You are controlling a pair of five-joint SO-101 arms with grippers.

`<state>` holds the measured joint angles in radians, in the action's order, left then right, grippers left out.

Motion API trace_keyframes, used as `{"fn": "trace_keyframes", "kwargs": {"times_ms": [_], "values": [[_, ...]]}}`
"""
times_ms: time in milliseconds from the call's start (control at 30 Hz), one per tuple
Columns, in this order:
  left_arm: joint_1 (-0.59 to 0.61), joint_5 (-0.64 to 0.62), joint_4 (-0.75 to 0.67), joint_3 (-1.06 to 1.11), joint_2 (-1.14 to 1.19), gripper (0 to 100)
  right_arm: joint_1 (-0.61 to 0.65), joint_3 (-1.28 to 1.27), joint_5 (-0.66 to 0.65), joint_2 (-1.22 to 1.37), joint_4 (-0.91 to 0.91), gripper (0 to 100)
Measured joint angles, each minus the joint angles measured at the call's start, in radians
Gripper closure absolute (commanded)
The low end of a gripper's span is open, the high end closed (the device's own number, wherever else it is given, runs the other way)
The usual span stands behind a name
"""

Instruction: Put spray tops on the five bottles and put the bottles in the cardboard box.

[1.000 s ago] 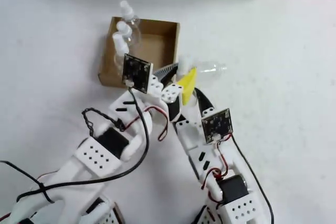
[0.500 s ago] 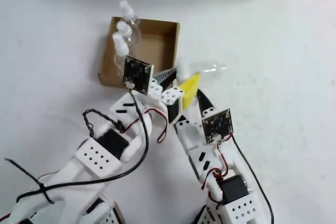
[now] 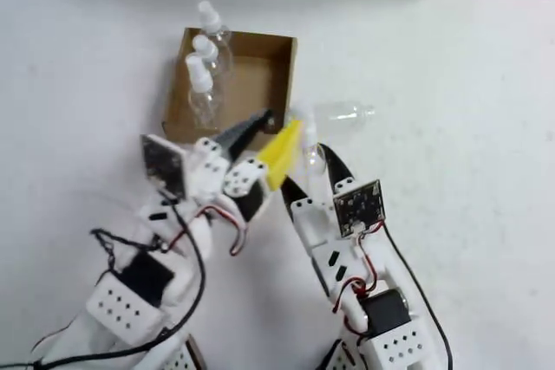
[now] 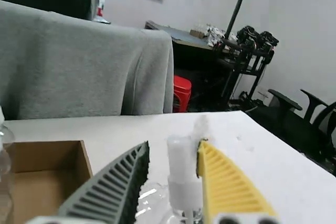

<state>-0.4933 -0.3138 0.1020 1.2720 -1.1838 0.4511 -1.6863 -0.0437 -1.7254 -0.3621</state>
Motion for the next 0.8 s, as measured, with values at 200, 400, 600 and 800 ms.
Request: {"fn": "trace_keyframes", "kwargs": {"times_ms": [200, 400, 600, 800], "values": [[0.107, 0.0, 0.123, 0.015, -0.14, 85, -0.041, 0.0, 0.0, 0.0, 0.0, 98.2], [0.284, 0.0, 0.35, 0.032, -0.236, 85, -0.046, 0.0, 0.0, 0.0, 0.0, 98.2], [0.459, 0.0, 0.359, 0.193, -0.347, 85, -0.057, 0.0, 0.0, 0.0, 0.0, 98.2], [0.559, 0.0, 0.361, 0.41, -0.548, 85, -0.1, 0.0, 0.0, 0.0, 0.054, 98.2]]}}
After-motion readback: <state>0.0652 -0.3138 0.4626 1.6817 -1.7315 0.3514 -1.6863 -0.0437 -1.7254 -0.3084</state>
